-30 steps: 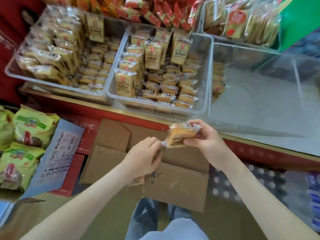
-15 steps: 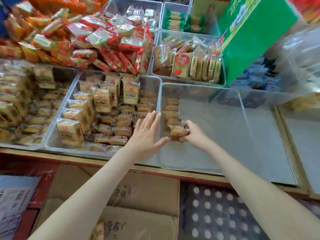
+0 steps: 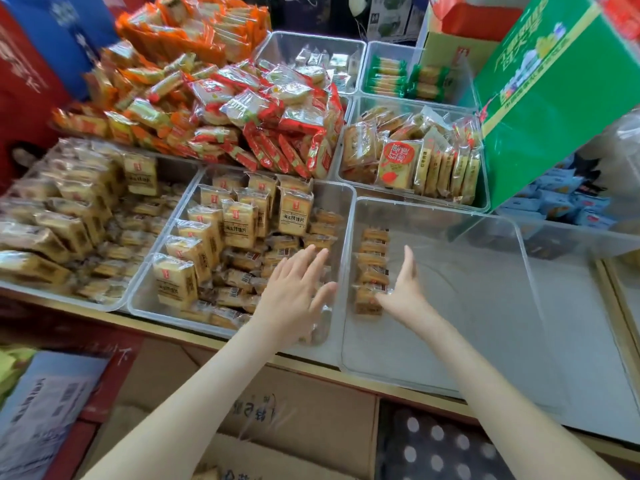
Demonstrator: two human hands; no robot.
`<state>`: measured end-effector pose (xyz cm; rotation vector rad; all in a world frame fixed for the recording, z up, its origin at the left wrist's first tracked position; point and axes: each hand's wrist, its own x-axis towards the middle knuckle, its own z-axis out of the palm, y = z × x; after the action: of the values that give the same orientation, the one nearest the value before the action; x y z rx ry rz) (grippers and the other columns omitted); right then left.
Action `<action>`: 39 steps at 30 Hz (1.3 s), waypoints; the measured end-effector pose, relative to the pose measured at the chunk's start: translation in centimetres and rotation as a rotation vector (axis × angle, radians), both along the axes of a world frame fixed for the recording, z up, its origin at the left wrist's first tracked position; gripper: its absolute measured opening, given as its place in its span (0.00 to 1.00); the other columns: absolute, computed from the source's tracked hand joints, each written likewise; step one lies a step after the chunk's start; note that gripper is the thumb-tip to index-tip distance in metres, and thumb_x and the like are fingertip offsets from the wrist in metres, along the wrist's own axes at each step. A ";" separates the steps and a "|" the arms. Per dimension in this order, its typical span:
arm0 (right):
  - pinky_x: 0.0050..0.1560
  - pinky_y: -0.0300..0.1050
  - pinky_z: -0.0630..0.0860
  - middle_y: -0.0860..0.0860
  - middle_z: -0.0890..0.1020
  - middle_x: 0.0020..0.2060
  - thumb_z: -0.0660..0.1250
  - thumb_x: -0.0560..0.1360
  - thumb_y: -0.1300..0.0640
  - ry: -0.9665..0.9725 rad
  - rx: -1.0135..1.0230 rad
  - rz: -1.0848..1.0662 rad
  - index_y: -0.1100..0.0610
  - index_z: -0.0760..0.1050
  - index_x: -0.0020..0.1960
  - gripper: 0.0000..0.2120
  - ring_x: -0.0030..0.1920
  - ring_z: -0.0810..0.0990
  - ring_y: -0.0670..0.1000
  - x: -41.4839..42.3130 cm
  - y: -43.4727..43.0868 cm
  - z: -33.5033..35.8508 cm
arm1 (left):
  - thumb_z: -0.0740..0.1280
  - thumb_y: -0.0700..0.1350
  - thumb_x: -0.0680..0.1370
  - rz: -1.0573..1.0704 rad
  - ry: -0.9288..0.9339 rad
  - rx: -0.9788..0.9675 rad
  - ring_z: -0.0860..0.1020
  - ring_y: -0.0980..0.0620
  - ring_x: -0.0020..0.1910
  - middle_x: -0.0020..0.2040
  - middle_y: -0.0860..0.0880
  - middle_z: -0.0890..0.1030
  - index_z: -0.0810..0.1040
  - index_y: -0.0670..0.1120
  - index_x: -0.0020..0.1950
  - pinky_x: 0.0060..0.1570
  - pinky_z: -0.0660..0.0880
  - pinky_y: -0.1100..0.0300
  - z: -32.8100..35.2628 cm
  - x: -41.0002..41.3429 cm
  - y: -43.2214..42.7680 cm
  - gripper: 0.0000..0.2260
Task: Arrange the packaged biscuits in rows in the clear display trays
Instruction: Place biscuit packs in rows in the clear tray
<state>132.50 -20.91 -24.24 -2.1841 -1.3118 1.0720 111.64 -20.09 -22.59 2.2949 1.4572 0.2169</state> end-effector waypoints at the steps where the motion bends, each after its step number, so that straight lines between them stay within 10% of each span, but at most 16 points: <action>1: 0.75 0.52 0.55 0.53 0.52 0.78 0.70 0.73 0.63 -0.107 0.122 0.010 0.52 0.40 0.78 0.47 0.76 0.53 0.56 -0.8 0.3 1.1 | 0.47 0.62 0.82 0.091 -0.014 0.076 0.52 0.46 0.78 0.80 0.44 0.56 0.54 0.47 0.80 0.76 0.48 0.50 0.0 -1.2 0.6 0.31; 5: 0.73 0.41 0.50 0.52 0.54 0.76 0.63 0.76 0.67 -0.216 0.497 0.235 0.55 0.46 0.78 0.38 0.74 0.51 0.50 -6.1 2.4 4.6 | 0.65 0.47 0.79 0.313 0.157 0.297 0.58 0.36 0.76 0.76 0.35 0.61 0.61 0.43 0.78 0.75 0.51 0.40 -0.3 -6.2 3.1 0.29; 11: 0.76 0.50 0.47 0.52 0.41 0.78 0.61 0.77 0.66 -0.331 0.252 0.398 0.55 0.35 0.79 0.42 0.78 0.42 0.54 -13.0 10.0 2.7 | 0.55 0.59 0.82 0.434 0.433 0.238 0.45 0.40 0.79 0.80 0.39 0.51 0.41 0.51 0.80 0.72 0.35 0.35 0.4 -8.6 7.7 0.33; 14: 0.73 0.51 0.56 0.55 0.50 0.75 0.62 0.75 0.66 -0.427 0.280 0.298 0.57 0.40 0.79 0.41 0.73 0.53 0.57 -14.7 11.3 1.9 | 0.52 0.61 0.82 0.439 0.496 0.238 0.45 0.39 0.79 0.79 0.37 0.51 0.40 0.50 0.80 0.67 0.30 0.34 0.0 -7.9 9.2 0.34; 19: 0.64 0.52 0.68 0.57 0.63 0.64 0.63 0.76 0.66 -0.507 0.488 0.186 0.54 0.64 0.68 0.22 0.64 0.62 0.57 -15.3 10.4 1.0 | 0.61 0.57 0.81 0.441 0.447 0.313 0.46 0.34 0.78 0.77 0.31 0.51 0.51 0.51 0.80 0.66 0.27 0.34 -2.2 -6.2 9.3 0.32; 22: 0.56 0.47 0.71 0.53 0.66 0.60 0.62 0.77 0.68 -0.262 0.461 0.147 0.53 0.66 0.63 0.19 0.60 0.68 0.55 -15.0 10.1 1.1 | 0.73 0.50 0.73 0.393 0.421 0.458 0.61 0.37 0.71 0.71 0.33 0.66 0.68 0.52 0.75 0.72 0.44 0.39 -4.0 -6.0 9.1 0.31; 26: 0.50 0.40 0.69 0.50 0.70 0.54 0.66 0.77 0.65 -0.141 0.538 0.051 0.54 0.65 0.61 0.17 0.54 0.73 0.51 -14.5 9.6 2.5 | 0.80 0.44 0.62 0.348 0.246 0.560 0.78 0.47 0.38 0.39 0.45 0.79 0.78 0.48 0.67 0.63 0.64 0.46 -3.6 -6.5 9.1 0.33; 30: 0.40 0.28 0.72 0.49 0.76 0.52 0.72 0.74 0.61 0.111 0.600 -0.140 0.53 0.63 0.62 0.23 0.47 0.77 0.43 -13.7 7.0 6.4 | 0.80 0.43 0.65 0.358 -0.142 0.477 0.81 0.44 0.47 0.49 0.41 0.81 0.67 0.39 0.74 0.56 0.76 0.48 0.5 -6.7 7.6 0.40; 34: 0.51 0.47 0.79 0.53 0.81 0.51 0.75 0.68 0.60 0.590 0.524 -0.344 0.55 0.68 0.57 0.22 0.51 0.81 0.52 -12.5 2.5 11.5 | 0.73 0.45 0.75 0.534 -0.766 -0.129 0.79 0.50 0.57 0.60 0.47 0.77 0.49 0.46 0.78 0.54 0.78 0.58 7.9 -7.8 3.6 0.41; 39: 0.46 0.52 0.82 0.60 0.82 0.51 0.68 0.67 0.58 1.024 0.325 -0.337 0.64 0.70 0.58 0.21 0.48 0.84 0.55 -13.0 -3.8 15.7 | 0.70 0.43 0.77 0.537 -1.161 -0.782 0.83 0.52 0.45 0.51 0.46 0.84 0.74 0.40 0.63 0.50 0.80 0.59 13.3 -10.6 -2.1 0.16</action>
<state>119.46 -24.73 -8.52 -1.2163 -0.5589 1.4043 100.99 -22.14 -9.26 0.8038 1.1202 0.7923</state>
